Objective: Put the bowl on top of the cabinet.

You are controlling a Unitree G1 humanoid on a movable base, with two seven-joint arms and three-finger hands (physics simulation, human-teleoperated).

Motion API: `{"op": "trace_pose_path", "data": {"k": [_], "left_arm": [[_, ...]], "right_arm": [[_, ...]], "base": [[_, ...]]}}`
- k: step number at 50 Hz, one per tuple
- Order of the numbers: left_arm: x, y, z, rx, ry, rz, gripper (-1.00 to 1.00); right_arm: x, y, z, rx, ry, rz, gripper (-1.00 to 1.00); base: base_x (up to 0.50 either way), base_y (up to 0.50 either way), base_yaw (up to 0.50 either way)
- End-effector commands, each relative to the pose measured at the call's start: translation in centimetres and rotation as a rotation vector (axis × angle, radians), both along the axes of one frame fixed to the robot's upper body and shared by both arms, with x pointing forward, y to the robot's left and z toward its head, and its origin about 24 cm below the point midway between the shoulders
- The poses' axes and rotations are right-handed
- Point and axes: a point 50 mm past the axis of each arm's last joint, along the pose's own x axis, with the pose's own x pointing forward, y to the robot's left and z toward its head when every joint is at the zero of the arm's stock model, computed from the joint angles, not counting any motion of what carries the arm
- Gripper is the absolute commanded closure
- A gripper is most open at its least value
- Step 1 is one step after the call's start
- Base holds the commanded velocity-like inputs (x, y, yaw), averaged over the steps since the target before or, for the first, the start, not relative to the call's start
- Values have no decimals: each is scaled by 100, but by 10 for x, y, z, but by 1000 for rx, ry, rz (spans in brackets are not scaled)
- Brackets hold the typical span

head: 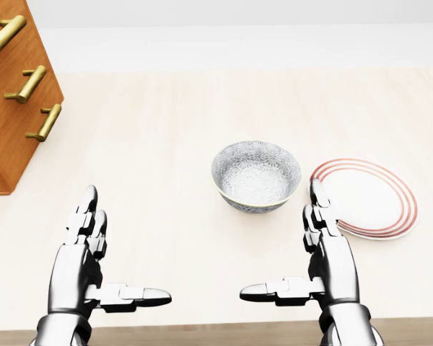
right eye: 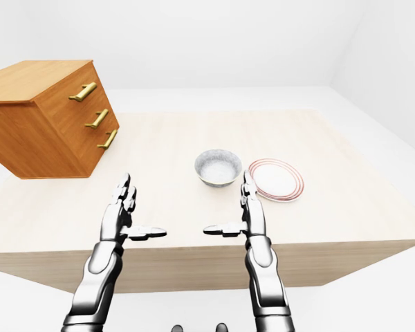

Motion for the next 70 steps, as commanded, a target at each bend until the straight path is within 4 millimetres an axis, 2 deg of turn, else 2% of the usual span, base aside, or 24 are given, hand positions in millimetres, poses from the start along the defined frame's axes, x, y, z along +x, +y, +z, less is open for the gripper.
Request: {"op": "trace_pose_path", "data": {"k": [1, 10, 12, 16, 18, 19, 22, 24, 26, 27, 28, 30, 34, 37, 48, 70], "left_arm": [[0, 8, -2, 8, 5, 3, -100], [-1, 11, 1, 7, -2, 16, -100], [-2, 18, 10, 6, -22, 37, -100], [-8, 38, 48, 10, -147, 105, -100], [-15, 50, 74, 33, -257, 149, -100], [-23, 59, 98, 34, -362, 177, -100], [-38, 72, 127, 31, -501, 222, -100], [-56, 87, 150, 32, -615, 274, -100], [-66, 95, 162, 35, -676, 305, -100], [-75, 102, 171, 41, -728, 343, -100], [-76, 102, 172, 41, -732, 345, -100], [-90, 108, 183, 26, -800, 383, -100], [-95, 107, 184, 7, -814, 401, -100], [-97, 107, 185, -5, -827, 414, -100], [-102, 113, 190, -25, -849, 440, -100], [-102, 115, 189, -22, -843, 445, -100]], "right_arm": [[2, -9, -2, 7, 9, -11, -100], [1, -12, 3, 9, -1, -27, -100], [-1, -19, 19, 16, -38, -51, -100], [-8, -35, 67, -3, -235, -98, -100], [-19, -47, 99, 2, -378, -133, -100], [-29, -55, 125, -19, -496, -166, -100], [-48, -67, 158, -62, -652, -226, -100], [-74, -74, 186, -83, -810, -264, -100], [-86, -76, 197, -87, -878, -272, -100], [-99, -77, 207, -110, -944, -287, -100], [-106, -77, 214, -110, -990, -291, -100], [-120, -79, 224, -120, -1064, -298, -100], [-129, -85, 232, -109, -1117, -309, -100], [-122, -87, 225, -102, -1064, -317, -100], [-121, -86, 225, -98, -1060, -307, -100], [-119, -89, 219, -108, -1022, -317, -100]], "base": [[0, 0, 0], [0, 0, 0], [0, 0, 0], [0, 0, 0], [0, 0, 0], [0, 0, 0], [0, 0, 0], [0, 0, 0], [0, 0, 0], [0, 0, 0], [0, 0, 0], [0, 0, 0], [0, 0, 0], [0, 0, 0], [0, 0, 0], [38, 0, 0]]}}
